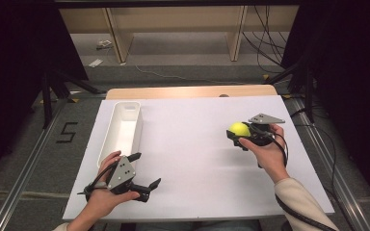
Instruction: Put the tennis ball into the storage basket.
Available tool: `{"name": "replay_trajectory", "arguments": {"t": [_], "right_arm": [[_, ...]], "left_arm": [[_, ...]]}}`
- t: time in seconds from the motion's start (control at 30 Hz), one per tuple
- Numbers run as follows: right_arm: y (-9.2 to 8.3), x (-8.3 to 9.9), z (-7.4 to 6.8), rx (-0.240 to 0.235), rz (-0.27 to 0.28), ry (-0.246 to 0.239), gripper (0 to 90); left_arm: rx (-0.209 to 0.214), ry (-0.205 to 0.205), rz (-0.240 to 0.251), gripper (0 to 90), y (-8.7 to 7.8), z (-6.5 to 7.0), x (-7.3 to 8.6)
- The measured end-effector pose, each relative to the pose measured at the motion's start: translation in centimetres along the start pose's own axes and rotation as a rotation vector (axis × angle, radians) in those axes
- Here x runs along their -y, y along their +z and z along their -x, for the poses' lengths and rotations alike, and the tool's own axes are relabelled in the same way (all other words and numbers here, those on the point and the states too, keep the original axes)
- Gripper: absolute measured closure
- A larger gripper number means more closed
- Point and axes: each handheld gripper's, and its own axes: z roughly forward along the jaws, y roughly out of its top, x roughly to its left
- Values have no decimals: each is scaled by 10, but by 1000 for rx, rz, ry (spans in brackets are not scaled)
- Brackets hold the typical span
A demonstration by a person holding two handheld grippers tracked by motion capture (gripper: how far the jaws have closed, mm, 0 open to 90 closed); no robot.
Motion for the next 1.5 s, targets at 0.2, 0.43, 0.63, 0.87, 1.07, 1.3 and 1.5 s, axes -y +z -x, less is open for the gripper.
{"name": "replay_trajectory", "arguments": {"t": [0.2,0.43,0.63,0.87,1.07,1.3,1.5], "right_arm": [[0,-3,-4,0,6,-9,272],[0,-8,-10,-7,31,-17,271],[2,-11,-16,-20,39,-30,271],[4,-14,-20,-27,44,-37,271],[6,-16,-23,-31,52,-46,271],[10,-18,-29,-41,49,-55,271],[15,-19,-34,-56,42,-61,271]], "left_arm": [[1,5,-1,0,0,0,0],[2,1,1,0,0,0,0],[4,5,1,0,0,1,0],[1,1,1,0,-1,0,1],[5,-2,-1,0,0,1,1],[9,-1,-1,0,0,0,1],[4,-5,0,0,0,-2,2]]}}
